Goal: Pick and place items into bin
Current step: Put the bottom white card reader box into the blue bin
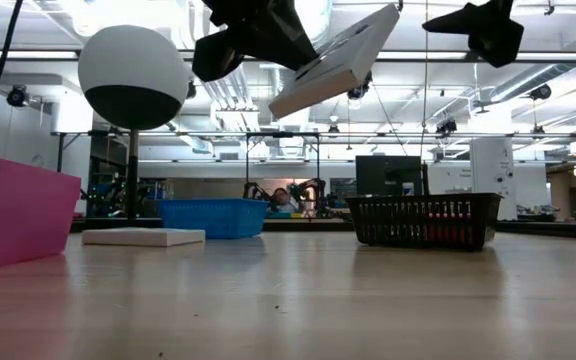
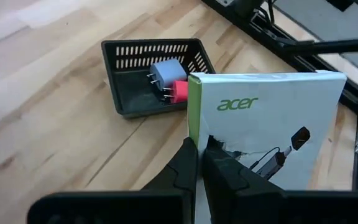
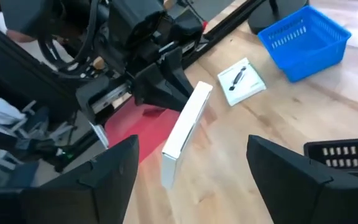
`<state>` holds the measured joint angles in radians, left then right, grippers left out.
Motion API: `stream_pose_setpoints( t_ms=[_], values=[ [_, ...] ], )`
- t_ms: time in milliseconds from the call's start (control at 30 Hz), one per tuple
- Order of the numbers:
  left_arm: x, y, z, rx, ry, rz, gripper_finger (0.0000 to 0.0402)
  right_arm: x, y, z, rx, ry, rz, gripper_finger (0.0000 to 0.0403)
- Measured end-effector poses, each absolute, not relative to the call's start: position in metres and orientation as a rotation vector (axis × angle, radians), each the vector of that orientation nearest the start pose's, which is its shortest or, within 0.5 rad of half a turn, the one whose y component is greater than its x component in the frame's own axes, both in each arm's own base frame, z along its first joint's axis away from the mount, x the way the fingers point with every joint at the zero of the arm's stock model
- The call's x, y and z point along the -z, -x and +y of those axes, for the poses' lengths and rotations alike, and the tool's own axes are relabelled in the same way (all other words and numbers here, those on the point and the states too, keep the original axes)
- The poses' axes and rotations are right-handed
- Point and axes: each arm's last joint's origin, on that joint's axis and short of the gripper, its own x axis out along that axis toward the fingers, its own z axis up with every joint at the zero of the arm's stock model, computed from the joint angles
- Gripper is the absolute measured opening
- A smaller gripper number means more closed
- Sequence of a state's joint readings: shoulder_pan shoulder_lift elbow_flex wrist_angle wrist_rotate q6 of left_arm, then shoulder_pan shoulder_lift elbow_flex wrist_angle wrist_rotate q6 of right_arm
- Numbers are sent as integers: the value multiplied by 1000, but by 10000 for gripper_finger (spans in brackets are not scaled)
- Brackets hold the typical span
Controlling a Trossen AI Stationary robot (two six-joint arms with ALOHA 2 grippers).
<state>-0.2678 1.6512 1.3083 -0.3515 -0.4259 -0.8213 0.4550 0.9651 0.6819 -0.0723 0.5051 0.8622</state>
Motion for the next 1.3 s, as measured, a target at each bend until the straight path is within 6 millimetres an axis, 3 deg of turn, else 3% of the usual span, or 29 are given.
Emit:
stream_pose_setpoints(
  t_ms=[233,700,933,1300],
  values=[
    [-284,-356,-75,-408,486,552,0,-279,-197,68,197,-714,259,274],
    [-319,-349,-31,-445,163,745,0,-279,-199,62,221,-658,253,258],
    [-320,-347,6,-352,43,859,0,-279,-202,51,298,-663,221,260],
    [-316,-336,64,-213,-207,999,0,-281,-200,36,608,-669,48,255]
  ],
)
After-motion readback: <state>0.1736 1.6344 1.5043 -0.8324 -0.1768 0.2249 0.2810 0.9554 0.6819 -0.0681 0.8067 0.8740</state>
